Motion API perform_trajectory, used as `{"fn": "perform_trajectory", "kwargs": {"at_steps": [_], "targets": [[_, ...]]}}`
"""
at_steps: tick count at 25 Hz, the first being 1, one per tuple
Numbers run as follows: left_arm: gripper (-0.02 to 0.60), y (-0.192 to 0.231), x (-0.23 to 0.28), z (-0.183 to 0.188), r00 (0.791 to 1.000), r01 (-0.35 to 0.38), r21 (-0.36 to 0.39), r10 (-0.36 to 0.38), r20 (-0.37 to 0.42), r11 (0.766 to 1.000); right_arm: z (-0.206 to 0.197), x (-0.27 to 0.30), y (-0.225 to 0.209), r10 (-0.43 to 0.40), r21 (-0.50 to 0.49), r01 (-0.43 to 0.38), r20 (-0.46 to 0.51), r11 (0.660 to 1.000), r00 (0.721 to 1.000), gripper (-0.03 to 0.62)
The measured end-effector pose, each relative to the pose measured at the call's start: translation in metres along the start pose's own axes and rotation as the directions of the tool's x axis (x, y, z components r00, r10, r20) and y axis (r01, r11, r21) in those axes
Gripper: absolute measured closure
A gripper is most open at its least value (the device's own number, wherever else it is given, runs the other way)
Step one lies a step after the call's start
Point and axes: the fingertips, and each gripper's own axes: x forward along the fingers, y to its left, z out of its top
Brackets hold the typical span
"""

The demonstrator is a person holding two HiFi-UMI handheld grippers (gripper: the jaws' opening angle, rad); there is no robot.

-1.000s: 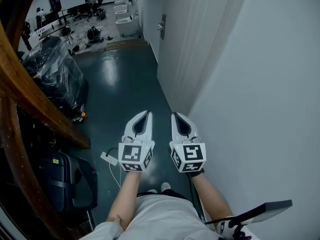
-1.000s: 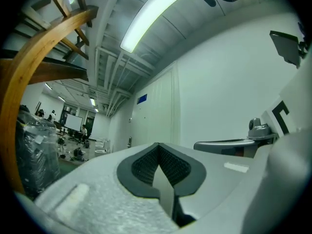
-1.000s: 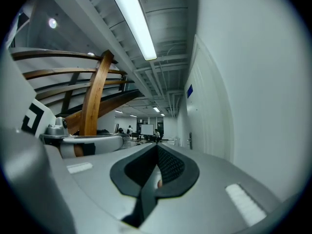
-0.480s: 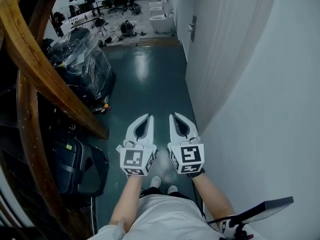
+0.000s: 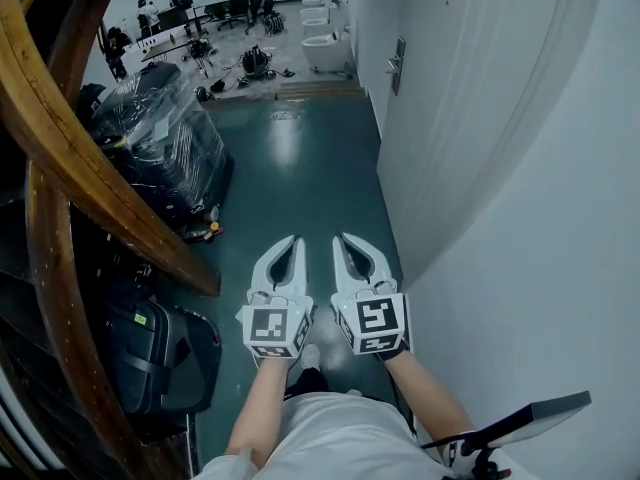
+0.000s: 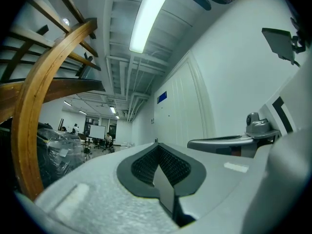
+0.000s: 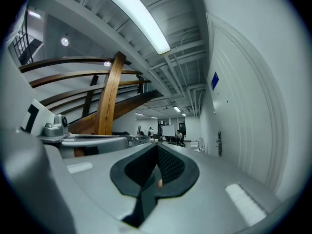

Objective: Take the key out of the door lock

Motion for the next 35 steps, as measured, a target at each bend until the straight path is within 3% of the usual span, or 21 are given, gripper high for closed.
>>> {"fn": "perform_trajectory", "kwargs": {"at_steps": [13,19,24,27,35], "targets": [[0.581,0.163,0.056,0.007,0.997,-0.072,0.007,0.072,0.041,0.997,-0.002,0.162,0.057,0.052,-0.026,-0.052,-0.017,0.998,0.999,0.592],[0.581,0.211,0.074,-0.022,0.994,-0.105,-0.040,0.105,0.014,0.994,-0.012,0.219,0.077,0.106,-0.066,-0.108,-0.038,0.992,0.994,0.592],[0.581,0.254,0.105,-0.045,0.988,-0.157,-0.055,0.157,-0.011,0.986,-0.020,0.277,0.061,0.126,-0.079,-0.129,-0.046,0.988,0.991,0.592],[0.581,0.287,0.141,-0.039,0.981,-0.192,-0.032,0.193,0.012,0.981,-0.026,0.324,0.049,0.146,-0.069,-0.148,-0.039,0.986,0.989,0.592],[0.581,0.343,0.292,-0.016,0.982,-0.187,0.012,0.186,0.043,0.982,-0.002,0.465,-0.001,0.214,-0.065,-0.213,0.011,0.975,0.977,0.592]]}}
